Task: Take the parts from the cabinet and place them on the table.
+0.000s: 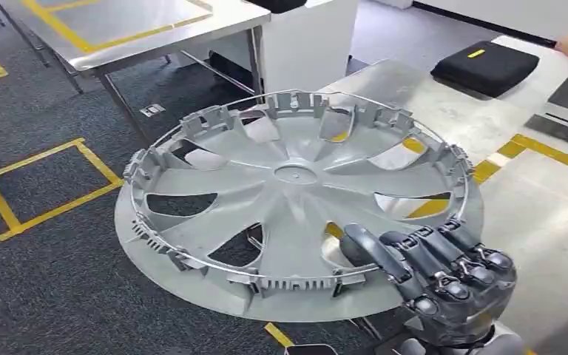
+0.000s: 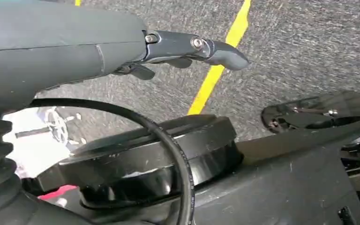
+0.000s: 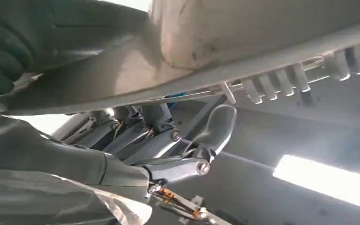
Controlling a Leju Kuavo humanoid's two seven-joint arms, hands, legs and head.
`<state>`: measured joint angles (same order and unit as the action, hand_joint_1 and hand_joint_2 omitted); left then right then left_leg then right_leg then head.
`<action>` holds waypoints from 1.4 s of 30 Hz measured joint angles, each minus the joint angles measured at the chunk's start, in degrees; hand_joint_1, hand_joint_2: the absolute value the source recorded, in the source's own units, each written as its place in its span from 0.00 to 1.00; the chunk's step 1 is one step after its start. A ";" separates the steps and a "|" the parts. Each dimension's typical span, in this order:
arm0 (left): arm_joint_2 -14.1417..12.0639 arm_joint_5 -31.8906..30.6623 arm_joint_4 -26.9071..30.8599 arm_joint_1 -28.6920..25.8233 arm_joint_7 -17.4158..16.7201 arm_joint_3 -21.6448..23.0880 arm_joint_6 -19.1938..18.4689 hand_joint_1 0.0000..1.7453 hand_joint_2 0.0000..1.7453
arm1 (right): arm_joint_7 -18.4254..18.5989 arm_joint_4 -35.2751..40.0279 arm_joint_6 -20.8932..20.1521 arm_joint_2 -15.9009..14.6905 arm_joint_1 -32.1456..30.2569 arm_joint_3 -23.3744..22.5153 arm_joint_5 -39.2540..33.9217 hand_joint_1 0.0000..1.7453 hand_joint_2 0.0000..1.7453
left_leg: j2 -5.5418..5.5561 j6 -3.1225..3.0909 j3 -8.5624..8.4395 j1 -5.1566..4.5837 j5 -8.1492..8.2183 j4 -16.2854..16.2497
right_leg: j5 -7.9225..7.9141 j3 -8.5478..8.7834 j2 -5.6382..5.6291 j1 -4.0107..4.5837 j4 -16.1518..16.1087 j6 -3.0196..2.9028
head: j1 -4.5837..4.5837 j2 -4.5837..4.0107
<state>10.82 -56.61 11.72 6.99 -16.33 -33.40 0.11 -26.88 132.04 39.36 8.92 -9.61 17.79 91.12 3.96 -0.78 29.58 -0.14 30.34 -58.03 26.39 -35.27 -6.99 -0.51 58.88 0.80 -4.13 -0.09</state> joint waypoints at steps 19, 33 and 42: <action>0.26 -0.44 0.02 -0.42 0.46 0.00 -0.37 0.00 1.00 | 0.31 -0.22 0.00 -0.13 0.18 0.20 -0.15 1.00 1.00 | -7.12 1.57 -0.57 -0.03 2.94 -1.73 | 0.89 1.32 8.49 0.15 -0.69 -1.19 | -0.05 0.00; 0.81 -0.83 0.02 0.11 0.48 -0.02 -0.74 0.00 1.00 | 0.37 -0.44 0.00 -0.13 0.34 0.39 -0.15 1.00 1.00 | -1.72 -0.68 -0.28 0.60 -1.00 1.58 | -0.30 -0.86 0.09 0.27 -0.31 0.34 | 0.22 0.00; 0.85 -1.46 0.02 -0.04 0.52 0.00 -0.74 0.00 1.00 | 0.59 -0.81 -0.02 -0.22 0.68 0.57 -0.22 1.00 1.00 | -8.78 -0.49 -0.79 0.58 -0.46 1.50 | 0.09 -0.95 9.06 -0.57 2.91 2.56 | -0.76 0.00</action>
<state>11.67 -58.07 11.74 6.95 -15.80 -33.40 -0.63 -26.29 131.23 39.34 8.70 -8.94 18.36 90.90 -4.82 -1.27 28.79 0.43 29.88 -56.53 26.48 -36.21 2.07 -1.09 61.78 3.36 -4.89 -0.09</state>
